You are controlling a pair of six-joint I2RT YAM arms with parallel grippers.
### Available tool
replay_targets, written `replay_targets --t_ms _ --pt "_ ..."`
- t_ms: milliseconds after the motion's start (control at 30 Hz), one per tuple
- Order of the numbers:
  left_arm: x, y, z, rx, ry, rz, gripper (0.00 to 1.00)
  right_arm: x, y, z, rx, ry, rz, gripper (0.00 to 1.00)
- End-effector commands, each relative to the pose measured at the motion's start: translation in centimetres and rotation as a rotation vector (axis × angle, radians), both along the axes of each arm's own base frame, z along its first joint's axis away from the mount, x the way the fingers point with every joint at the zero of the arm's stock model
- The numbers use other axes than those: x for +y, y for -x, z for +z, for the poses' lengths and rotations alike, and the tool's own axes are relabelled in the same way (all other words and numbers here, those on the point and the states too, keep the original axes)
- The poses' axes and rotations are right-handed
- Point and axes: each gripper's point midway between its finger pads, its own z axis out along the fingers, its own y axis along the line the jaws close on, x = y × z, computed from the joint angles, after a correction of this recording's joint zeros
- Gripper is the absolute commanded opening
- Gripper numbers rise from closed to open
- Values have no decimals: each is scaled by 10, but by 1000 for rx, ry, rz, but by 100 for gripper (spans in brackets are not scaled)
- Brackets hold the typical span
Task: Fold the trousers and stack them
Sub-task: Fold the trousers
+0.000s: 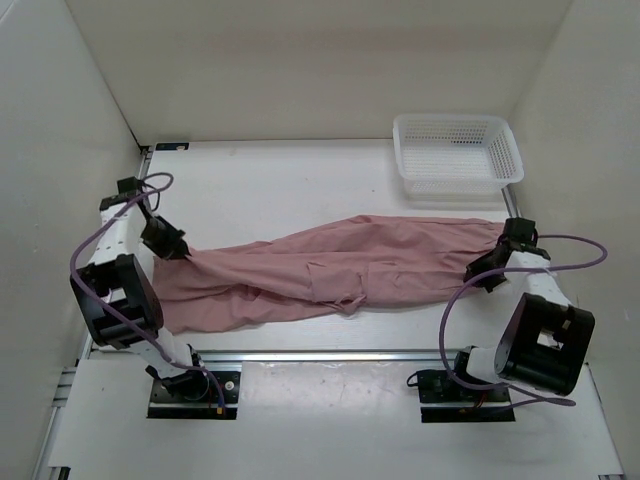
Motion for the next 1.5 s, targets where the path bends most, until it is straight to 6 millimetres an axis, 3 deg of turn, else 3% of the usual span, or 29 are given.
replay_targets --t_ms 0,67,100,167,200,233,267,367,533,733,833,867,900,933,1000,1200,1233,1267,1300,1333,1367,1400,1467 --pt "12 -25 65 -169 -73 -10 10 -14 -39 25 -104 46 -3 0" --pt "15 -33 79 -181 -80 -19 10 -16 -49 42 -132 56 19 0" --pt "16 -38 95 -209 -90 -18 10 -16 -50 48 -140 58 19 0" --pt "16 -38 105 -219 -93 -18 10 -22 -42 52 -108 94 9 2" --pt "17 -40 108 -228 -96 -18 10 -26 -39 57 -99 115 -2 11" --pt "14 -36 115 -242 -92 -21 10 -25 -29 53 -56 114 -6 37" --pt "14 -35 119 -255 -96 -21 10 -28 -26 55 -55 115 -20 51" --pt "11 -26 114 -248 -94 -21 10 -21 -11 40 -12 88 -12 80" --pt "11 -25 107 -230 -94 -40 10 -15 4 21 27 66 -7 81" --pt "15 -31 111 -241 -110 -45 10 -22 -26 7 -18 46 20 66" --pt "15 -32 113 -237 -109 -45 10 -19 -32 -12 30 2 20 52" --pt "16 -34 117 -250 -113 -45 10 -18 -35 -15 38 -14 14 47" --pt "16 -34 120 -253 -115 -45 10 -19 -37 -15 28 -10 14 27" --pt "16 -34 120 -253 -115 -45 10 -21 -38 -11 17 3 11 15" --pt "18 -39 124 -257 -116 -45 10 -27 -44 7 -21 35 3 0" --pt "18 -61 156 -345 -105 -38 10 -49 -84 112 -245 163 -1 0" --pt "20 -68 154 -341 -103 -38 10 -54 -100 133 -272 173 -2 0" --pt "21 -71 158 -339 -99 -28 10 -54 -110 143 -299 162 9 0" --pt "25 -78 175 -377 -124 -24 10 -55 -116 151 -312 157 -4 0" --pt "31 -83 176 -372 -124 -14 10 -55 -126 152 -316 137 -7 0" --pt "33 -87 182 -385 -129 -13 10 -57 -138 172 -367 130 -20 0" --pt "37 -94 198 -432 -134 1 10 -53 -145 178 -385 118 -14 0" --pt "41 -97 202 -440 -130 6 10 -54 -154 187 -405 116 -8 0"
